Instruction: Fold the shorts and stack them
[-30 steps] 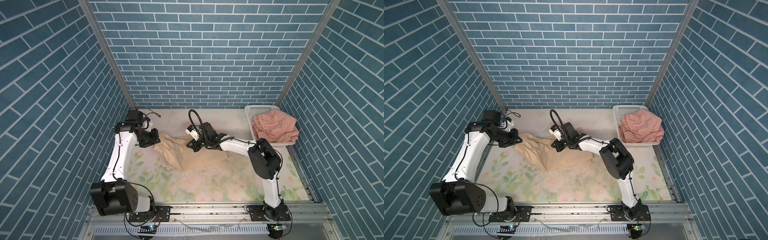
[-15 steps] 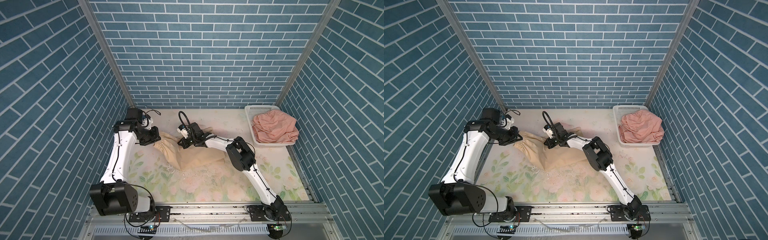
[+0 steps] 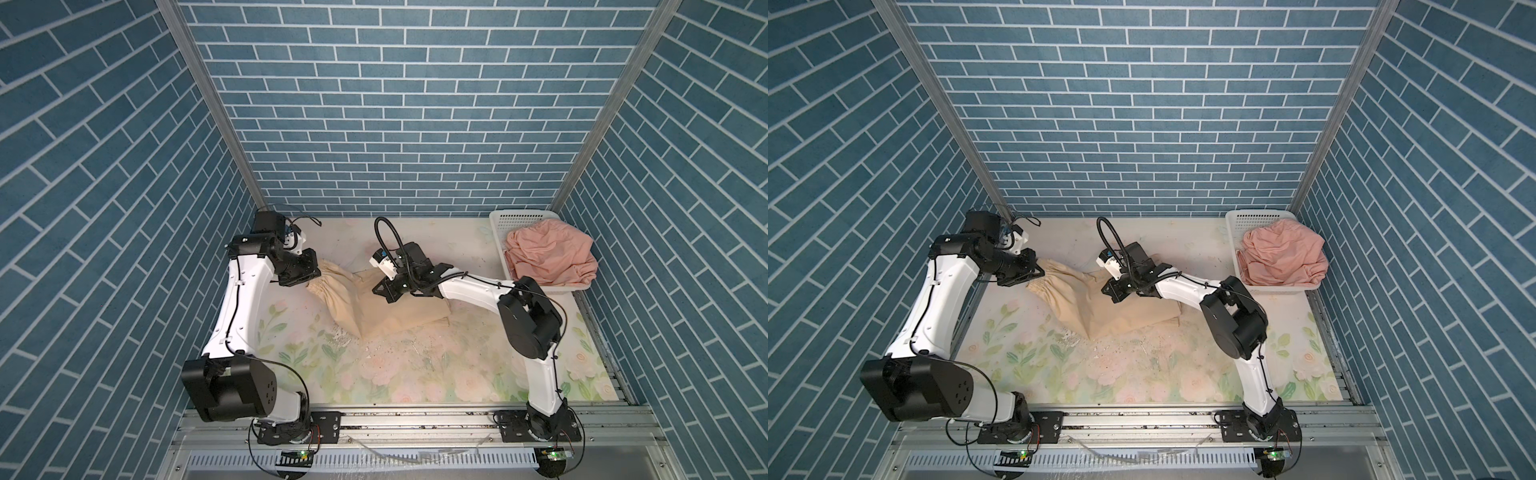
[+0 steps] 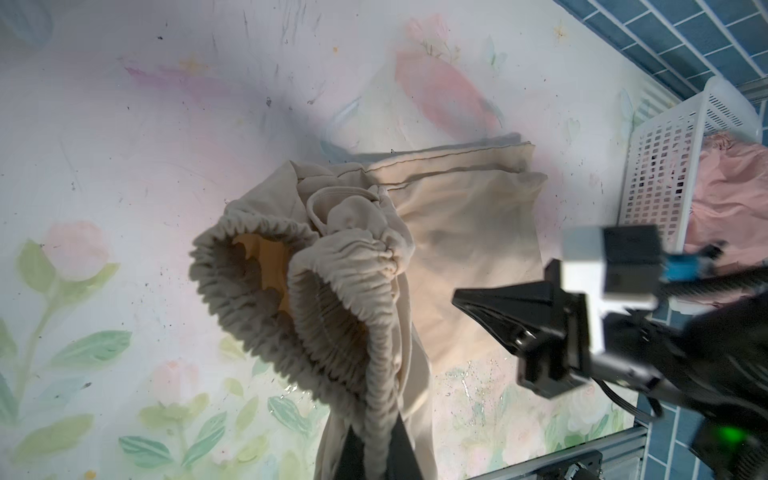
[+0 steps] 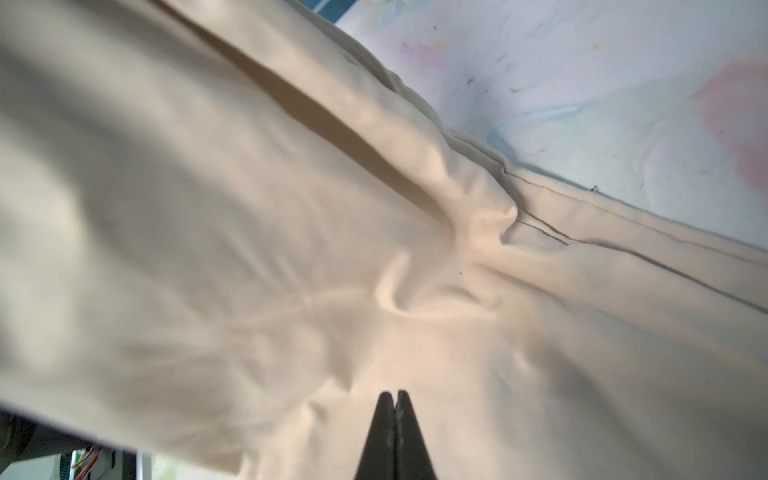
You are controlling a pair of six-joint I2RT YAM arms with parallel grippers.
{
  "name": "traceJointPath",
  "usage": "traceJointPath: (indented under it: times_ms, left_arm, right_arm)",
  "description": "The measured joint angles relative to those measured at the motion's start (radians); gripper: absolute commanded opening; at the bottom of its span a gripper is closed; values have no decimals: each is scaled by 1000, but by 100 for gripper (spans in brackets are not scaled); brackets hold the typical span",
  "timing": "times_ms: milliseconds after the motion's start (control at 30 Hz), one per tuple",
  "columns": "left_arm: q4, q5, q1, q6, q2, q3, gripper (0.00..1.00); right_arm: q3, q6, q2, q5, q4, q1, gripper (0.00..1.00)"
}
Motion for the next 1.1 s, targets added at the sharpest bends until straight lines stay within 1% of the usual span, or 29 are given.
traceJointPath:
  times_ms: [100,267,433,633,800,933,1000,1100]
  left_arm:
    - [-5,0,0,4,1,17,0]
    - [-13,-6,0,14,1,21,0]
    - [-16,-7,0,20,3,21,0]
    - [-19,-19,0,28,16,21,0]
    - [-21,-39,0,34,23,21,0]
    - [-21,-53,-8,33,23,22,0]
    - [-28,-63,-24,32,27,31,0]
    - [-46,-89,-66,29,46,66,0]
  right_arm:
    - [-41,-56,-65,6,-50,22,0]
    - [-82,-109,-58,17,-126,87,0]
    - [-47,-128,25,5,-150,151,0]
    - [69,-122,182,-18,-148,204,0]
    - [82,-86,208,-35,-129,217,0]
    - [18,-48,145,-45,-83,195,0]
    - [-55,-21,69,-52,-61,161,0]
    - [-193,17,-87,-42,-42,71,0]
